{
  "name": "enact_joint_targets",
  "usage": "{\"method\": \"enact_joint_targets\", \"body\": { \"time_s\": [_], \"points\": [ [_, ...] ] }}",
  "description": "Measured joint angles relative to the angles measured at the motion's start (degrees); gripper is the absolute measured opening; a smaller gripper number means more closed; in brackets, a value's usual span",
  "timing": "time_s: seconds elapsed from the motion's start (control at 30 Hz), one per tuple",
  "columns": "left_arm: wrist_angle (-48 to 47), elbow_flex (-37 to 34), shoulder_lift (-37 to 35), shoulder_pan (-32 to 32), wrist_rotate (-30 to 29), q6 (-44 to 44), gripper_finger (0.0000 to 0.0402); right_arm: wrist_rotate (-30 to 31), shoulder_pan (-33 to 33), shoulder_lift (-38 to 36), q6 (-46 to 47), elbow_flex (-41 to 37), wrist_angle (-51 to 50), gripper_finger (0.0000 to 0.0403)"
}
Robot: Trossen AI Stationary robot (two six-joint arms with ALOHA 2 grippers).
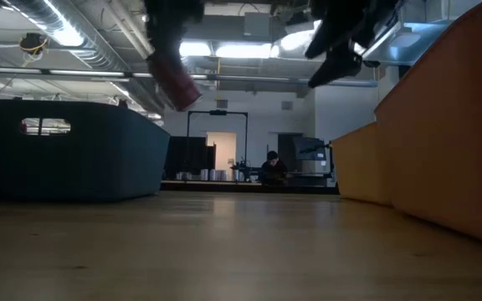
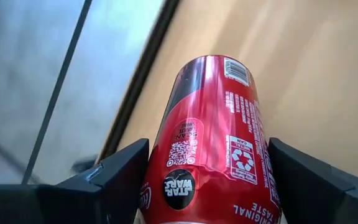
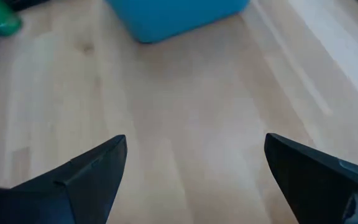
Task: Sort soda cans
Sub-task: Put the top red soda can into the orange bin
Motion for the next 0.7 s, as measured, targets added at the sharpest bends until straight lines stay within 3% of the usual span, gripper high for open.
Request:
{"method": "enact_joint_targets", "body": {
  "time_s": [0.27,0.5,0.7],
  "points": [
    [5.74,-0.35,0.23,-11.05,3.20,-4.33,0.0282,8.95,8.29,2.10,0.53,0.00,5.52,0.0379],
    [5.64,-1.97,2.59,-19.41,3.30,-9.90,0.0280,5.02,11.53,6.75,4.54,-0.04,8.99,0.0379],
    [6.52,-5.40,5.05,-25.27,5.31,-15.28,0.0280,5.48,13.78,10.76,7.00,-0.04,13.22,0.0379]
  ]
}}
